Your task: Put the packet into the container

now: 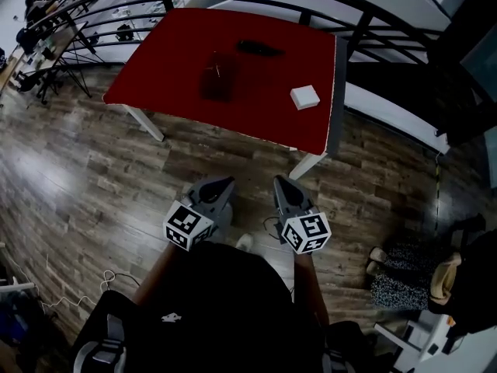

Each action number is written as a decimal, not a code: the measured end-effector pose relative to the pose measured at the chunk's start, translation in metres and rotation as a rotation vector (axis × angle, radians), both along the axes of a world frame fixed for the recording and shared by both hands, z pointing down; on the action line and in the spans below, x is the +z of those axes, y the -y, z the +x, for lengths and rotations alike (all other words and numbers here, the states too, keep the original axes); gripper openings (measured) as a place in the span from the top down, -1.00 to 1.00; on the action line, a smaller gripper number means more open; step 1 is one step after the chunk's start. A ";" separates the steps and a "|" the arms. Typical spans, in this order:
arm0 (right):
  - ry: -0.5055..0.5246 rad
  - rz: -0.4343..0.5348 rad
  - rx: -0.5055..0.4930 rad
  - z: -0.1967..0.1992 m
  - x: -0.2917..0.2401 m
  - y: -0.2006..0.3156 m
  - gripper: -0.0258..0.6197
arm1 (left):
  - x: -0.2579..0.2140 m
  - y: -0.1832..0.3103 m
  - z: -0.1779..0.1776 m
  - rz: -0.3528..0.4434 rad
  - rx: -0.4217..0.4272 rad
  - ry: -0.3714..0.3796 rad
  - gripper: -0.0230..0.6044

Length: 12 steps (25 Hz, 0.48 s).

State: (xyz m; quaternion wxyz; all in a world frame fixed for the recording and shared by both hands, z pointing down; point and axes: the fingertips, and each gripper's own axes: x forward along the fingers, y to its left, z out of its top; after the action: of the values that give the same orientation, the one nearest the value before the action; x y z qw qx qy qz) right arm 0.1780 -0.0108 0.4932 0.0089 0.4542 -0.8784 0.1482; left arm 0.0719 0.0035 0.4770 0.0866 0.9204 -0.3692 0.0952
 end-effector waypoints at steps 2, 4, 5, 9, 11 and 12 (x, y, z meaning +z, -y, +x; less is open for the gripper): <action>-0.002 -0.005 0.002 0.003 0.004 0.012 0.85 | 0.002 0.013 0.003 -0.004 -0.001 -0.010 0.91; -0.005 -0.009 -0.001 0.004 0.008 0.025 0.85 | 0.004 0.026 0.004 -0.001 -0.001 -0.011 0.91; -0.007 -0.011 -0.004 0.003 0.009 0.032 0.85 | 0.006 0.033 0.004 0.001 -0.001 -0.010 0.91; -0.016 -0.023 -0.010 -0.004 0.014 0.067 0.85 | 0.010 0.066 -0.002 -0.008 -0.008 -0.016 0.91; -0.025 -0.030 -0.012 -0.010 0.015 0.088 0.85 | 0.011 0.087 -0.009 -0.011 -0.011 -0.022 0.91; -0.029 -0.035 -0.012 -0.014 0.015 0.098 0.85 | 0.011 0.099 -0.013 -0.013 -0.011 -0.024 0.91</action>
State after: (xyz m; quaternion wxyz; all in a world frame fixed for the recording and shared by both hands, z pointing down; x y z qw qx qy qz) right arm 0.1645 -0.1093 0.5086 0.0305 0.4508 -0.8783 0.1566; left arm 0.0590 -0.0954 0.4884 0.0977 0.9189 -0.3724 0.0860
